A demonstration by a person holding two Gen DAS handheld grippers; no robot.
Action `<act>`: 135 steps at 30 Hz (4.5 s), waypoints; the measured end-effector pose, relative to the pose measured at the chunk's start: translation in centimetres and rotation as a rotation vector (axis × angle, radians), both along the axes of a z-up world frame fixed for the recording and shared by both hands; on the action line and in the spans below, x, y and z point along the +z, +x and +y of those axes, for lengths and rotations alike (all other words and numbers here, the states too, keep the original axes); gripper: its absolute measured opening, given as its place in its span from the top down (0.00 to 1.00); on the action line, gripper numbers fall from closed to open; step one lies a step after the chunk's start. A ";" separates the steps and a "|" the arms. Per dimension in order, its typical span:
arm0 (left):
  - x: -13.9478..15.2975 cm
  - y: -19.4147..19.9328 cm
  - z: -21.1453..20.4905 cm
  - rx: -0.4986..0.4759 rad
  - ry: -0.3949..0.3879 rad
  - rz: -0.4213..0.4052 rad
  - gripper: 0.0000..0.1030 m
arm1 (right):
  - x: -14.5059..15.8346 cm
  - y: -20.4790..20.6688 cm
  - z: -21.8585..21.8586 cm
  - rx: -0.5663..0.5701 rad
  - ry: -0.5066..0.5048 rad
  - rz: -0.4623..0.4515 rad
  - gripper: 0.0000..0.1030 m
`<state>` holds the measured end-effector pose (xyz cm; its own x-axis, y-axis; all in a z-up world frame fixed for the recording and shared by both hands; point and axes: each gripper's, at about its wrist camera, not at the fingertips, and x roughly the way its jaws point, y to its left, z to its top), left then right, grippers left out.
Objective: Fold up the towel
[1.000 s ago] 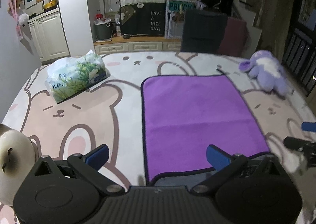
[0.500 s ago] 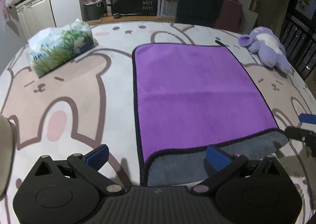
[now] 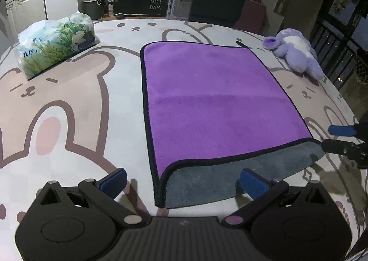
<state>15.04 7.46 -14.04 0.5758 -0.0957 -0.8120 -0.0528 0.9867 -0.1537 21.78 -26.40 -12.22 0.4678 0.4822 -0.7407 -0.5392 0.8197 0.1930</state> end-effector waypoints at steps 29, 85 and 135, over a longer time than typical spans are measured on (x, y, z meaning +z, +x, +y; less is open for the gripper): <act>-0.7 0.0 1.8 -0.109 -0.161 -0.022 0.24 | -1.9 1.4 -0.8 0.034 -0.016 0.133 0.70; 8.1 4.8 2.2 0.020 -0.023 -0.269 0.95 | 7.2 3.5 0.2 -0.054 0.080 -0.161 0.95; -2.5 24.6 4.7 0.127 0.116 -0.167 0.89 | -3.6 23.1 9.5 -0.233 -0.090 -0.104 0.84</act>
